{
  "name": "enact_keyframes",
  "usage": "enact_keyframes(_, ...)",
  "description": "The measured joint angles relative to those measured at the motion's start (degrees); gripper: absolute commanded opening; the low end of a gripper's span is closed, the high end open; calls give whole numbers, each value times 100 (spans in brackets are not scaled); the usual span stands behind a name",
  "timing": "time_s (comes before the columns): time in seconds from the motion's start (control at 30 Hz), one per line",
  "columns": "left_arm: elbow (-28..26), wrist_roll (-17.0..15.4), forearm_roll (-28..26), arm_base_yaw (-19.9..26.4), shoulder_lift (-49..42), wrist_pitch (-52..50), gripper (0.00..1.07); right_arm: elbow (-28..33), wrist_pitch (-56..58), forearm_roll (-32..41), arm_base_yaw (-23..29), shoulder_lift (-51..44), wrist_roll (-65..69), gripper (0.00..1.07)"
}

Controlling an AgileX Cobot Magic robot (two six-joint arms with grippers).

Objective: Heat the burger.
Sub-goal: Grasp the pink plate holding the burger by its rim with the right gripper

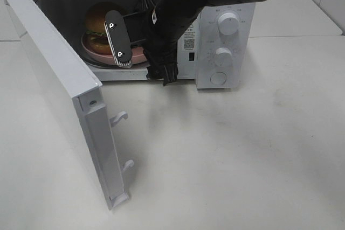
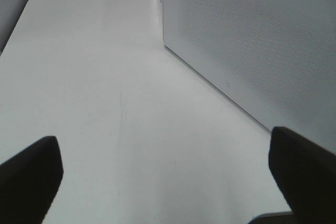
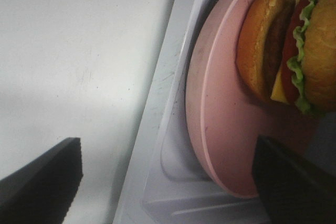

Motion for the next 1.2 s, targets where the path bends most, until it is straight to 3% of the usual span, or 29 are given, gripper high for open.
enact_keyframes(0.57,0,0,0,0,0,0,100,-1421,-17,-23,-6,1295,252,83)
enact_keyframes(1.03,0,0,0,0,0,0,100,-2023,29,138,-252,1874,281,75)
enact_keyframes(1.1,0,0,0,0,0,0,100,-2045,34,155,-264,1914,281,57)
enact_keyframes(1.13,0,0,0,0,0,0,100,-2045,34,155,-264,1914,281,57)
enact_keyframes(1.17,0,0,0,0,0,0,100,-2057,34,178,-269,1931,281,49)
enact_keyframes(1.2,0,0,0,0,0,0,100,-2057,80,212,-281,1931,286,33)
